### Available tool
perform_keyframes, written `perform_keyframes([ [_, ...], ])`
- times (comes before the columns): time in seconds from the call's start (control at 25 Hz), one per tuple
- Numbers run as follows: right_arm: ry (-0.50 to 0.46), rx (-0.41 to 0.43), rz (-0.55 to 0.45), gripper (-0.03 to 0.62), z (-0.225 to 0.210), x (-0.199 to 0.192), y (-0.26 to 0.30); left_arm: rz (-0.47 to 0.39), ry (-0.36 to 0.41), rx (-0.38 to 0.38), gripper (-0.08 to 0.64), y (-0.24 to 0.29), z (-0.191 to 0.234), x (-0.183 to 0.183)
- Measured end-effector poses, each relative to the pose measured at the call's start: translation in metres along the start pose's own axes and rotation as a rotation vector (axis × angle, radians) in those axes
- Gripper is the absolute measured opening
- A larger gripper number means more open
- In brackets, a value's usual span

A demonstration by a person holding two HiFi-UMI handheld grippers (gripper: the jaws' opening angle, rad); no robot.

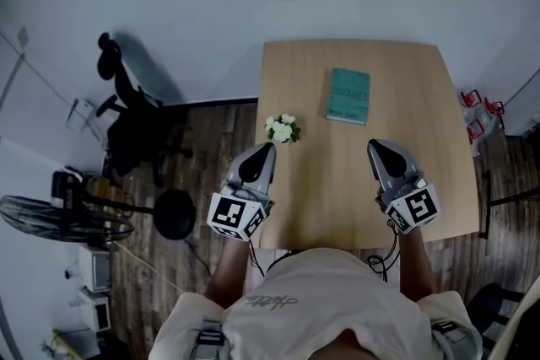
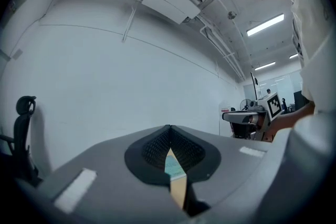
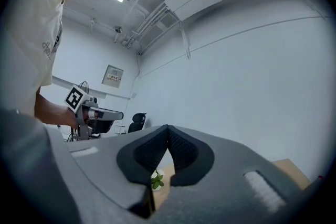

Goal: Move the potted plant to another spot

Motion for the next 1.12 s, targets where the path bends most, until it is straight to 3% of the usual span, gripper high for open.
perform_keyframes([
  [0.4,-0.009,-0.033,-0.022,0.003,0.012,0.01,-0.002,-0.007,-0.01,0.008,0.018,-0.017,0.008,-0.002],
  [1.12,0.038,-0.016,0.01,0.002,0.025,-0.005,0.007,0.018,-0.069,0.043,0.018,-0.04,0.022,-0.02],
])
Point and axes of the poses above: the fingertips, and each gripper's own axes: y forward along the fingers, z to its left, x out of its top, the point moved 3 cm from there along -y, backward along the fingers, and after that the axes turned 6 degrees about z, right-handed, at the moved point
